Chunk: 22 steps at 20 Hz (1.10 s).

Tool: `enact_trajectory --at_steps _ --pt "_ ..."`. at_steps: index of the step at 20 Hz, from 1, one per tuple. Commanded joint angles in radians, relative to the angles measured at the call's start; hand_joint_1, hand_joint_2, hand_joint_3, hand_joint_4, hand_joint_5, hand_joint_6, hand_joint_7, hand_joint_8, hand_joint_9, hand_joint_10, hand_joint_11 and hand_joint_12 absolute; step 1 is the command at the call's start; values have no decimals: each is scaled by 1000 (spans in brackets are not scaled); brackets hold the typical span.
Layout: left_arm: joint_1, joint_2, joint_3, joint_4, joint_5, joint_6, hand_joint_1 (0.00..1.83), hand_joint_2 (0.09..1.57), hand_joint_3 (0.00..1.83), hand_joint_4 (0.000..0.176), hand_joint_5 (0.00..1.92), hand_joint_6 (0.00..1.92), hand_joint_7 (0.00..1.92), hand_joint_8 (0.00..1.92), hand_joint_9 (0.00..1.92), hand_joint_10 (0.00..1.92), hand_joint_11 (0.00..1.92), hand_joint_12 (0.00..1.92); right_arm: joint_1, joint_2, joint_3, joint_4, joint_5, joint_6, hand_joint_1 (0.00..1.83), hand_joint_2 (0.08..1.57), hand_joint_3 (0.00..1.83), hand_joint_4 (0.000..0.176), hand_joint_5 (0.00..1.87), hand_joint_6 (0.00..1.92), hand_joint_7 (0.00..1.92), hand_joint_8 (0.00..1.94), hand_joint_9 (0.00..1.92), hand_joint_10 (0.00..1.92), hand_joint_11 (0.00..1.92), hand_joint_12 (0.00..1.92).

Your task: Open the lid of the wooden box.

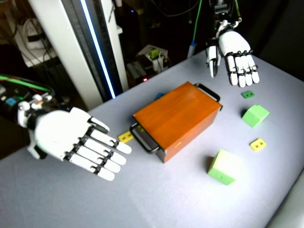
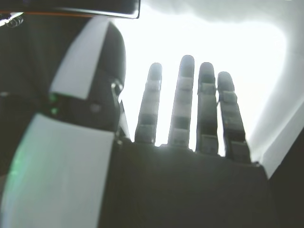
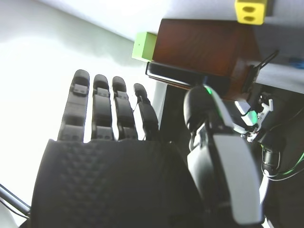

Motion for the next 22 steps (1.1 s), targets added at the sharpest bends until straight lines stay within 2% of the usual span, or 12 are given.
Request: enact_trajectory --at_steps 1,9,15,22 --pt "-4 0 4 -15 -109 -5 249 1403 14 0 128 8 17 3 0 0 0 0 3 1 0 -3 112 -1 544 1364 39 0 0 0 0 0 0 0 0 0" --pt "-4 -3 7 5 -78 -17 215 1411 4 0 142 13 34 10 0 0 0 0 3 -4 2 -4 95 -3 511 1380 10 0 0 0 0 0 0 0 0 0" --pt "-5 1 11 57 3 -46 258 1406 0 0 154 6 28 1 0 0 0 0 9 -10 16 -16 40 -3 507 1383 4 0 6 2 0 0 0 0 0 0" --pt "-5 -26 20 106 61 -89 168 1418 3 0 122 4 29 2 0 0 0 0 49 -48 42 -48 -52 -3 504 1385 3 0 0 0 0 0 0 0 0 0"
